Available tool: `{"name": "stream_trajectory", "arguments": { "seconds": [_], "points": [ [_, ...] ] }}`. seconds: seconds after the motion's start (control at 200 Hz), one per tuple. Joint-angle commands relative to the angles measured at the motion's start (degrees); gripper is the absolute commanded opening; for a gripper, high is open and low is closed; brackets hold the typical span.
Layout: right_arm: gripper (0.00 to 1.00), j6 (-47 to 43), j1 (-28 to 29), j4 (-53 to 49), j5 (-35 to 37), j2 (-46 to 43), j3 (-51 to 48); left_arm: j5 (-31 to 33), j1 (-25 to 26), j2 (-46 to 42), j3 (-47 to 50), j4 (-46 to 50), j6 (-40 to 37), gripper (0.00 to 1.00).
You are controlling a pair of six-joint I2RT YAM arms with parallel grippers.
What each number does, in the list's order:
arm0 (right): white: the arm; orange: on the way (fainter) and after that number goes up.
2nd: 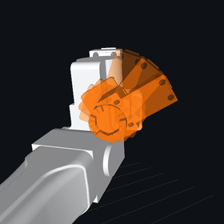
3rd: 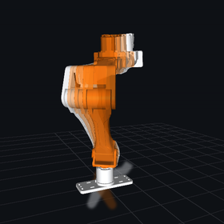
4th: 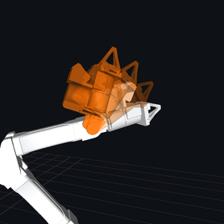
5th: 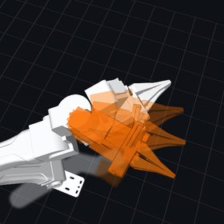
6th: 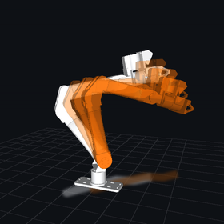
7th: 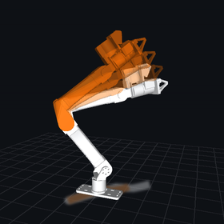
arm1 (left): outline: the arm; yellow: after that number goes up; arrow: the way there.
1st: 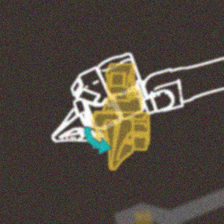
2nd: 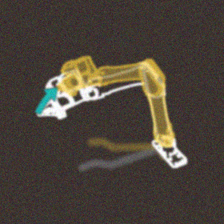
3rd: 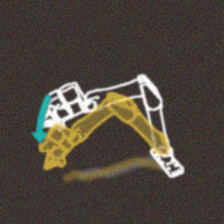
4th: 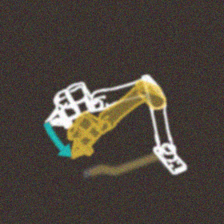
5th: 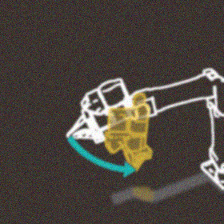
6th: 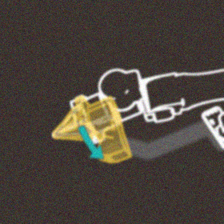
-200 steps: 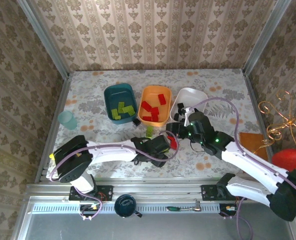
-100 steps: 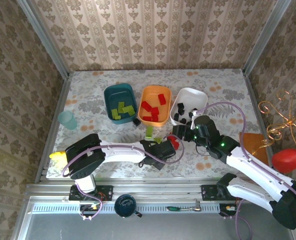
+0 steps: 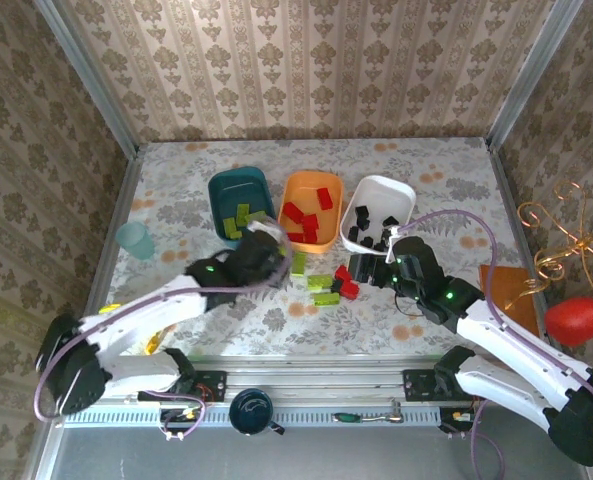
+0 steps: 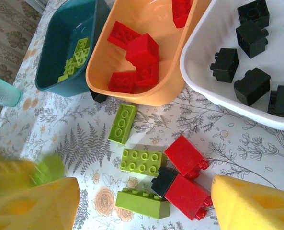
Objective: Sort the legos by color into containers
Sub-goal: Place the lego in the container.
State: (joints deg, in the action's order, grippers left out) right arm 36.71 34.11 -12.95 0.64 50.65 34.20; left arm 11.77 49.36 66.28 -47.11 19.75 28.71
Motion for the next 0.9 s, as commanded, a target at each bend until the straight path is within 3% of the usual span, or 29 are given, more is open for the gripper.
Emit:
{"name": "stream_trajectory", "arguments": {
  "seconds": [0.0,0.11,0.235,0.5,0.555,0.69,0.895],
  "points": [
    [0.74,1.6,-0.3,1.3,-0.2,-0.6,-0.9,-2.9,-10.3,-2.3,1.3,-4.3,0.7,0.27],
    [0.74,2.0,-0.3,1.2,-0.5,-0.8,-1.2,-4.9,-19.0,2.8,-2.8,-6.1,-0.9,0.27],
    [0.74,2.4,-0.2,0.6,-1.2,-1.3,-1.6,-7.9,-25.3,11.4,-8.3,-8.0,-1.3,0.26],
    [0.74,3.3,-0.3,-0.9,-2.3,-3.4,-3.7,-9.7,-29.3,27.7,-20.1,-7.0,-1.5,0.28],
    [0.74,3.3,-0.3,-1.3,-2.7,-3.7,-4.2,-9.9,-29.7,30.5,-22.1,-5.8,-1.6,0.33],
    [0.74,3.4,-0.2,-2.1,-3.1,-4.2,-5.4,-10.9,-30.0,33.7,-25.1,-4.1,-1.7,0.55],
    [0.74,3.1,-0.1,-2.3,-3.3,-3.6,-6.9,-13.7,-28.5,26.4,-22.4,-7.0,0.0,0.75]
  ]
}}
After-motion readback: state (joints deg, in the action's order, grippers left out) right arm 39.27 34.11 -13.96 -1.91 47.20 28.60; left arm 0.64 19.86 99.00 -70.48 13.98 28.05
